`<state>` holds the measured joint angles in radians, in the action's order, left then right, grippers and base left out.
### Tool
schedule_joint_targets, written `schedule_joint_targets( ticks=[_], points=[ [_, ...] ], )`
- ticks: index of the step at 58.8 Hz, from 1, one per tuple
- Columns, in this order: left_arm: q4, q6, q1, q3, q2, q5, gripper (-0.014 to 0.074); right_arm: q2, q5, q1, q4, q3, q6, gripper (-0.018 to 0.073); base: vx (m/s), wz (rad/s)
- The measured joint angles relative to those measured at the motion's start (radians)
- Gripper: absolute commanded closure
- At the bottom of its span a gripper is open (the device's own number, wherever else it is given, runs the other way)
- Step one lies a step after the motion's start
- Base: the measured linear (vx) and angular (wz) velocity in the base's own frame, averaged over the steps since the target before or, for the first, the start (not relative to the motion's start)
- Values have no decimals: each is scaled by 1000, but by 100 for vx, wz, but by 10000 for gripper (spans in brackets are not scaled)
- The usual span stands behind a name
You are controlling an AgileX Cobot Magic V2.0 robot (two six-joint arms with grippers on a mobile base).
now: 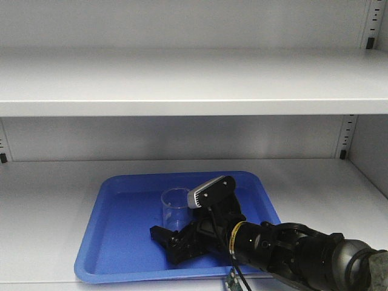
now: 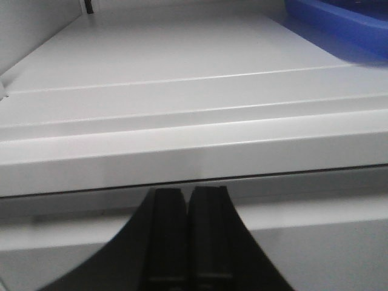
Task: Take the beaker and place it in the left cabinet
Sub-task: 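Lower the beaker onto the blue tray and open the right gripper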
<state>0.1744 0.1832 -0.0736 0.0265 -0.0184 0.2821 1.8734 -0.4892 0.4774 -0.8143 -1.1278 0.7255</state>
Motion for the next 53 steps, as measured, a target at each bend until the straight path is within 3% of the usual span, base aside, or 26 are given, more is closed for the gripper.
schedule_joint_targets(
  ticks=[13, 34, 53],
  points=[
    [0, 0, 0, 0, 0, 0, 593, -65, 130, 0, -95, 4, 127, -111, 0, 0],
    [0, 0, 0, 0, 0, 0, 593, -101, 92, 0, -571, 4, 578, -16, 0, 0],
    [0, 0, 0, 0, 0, 0, 593, -134, 69, 0, -812, 4, 795, 15, 0, 0]
  ],
)
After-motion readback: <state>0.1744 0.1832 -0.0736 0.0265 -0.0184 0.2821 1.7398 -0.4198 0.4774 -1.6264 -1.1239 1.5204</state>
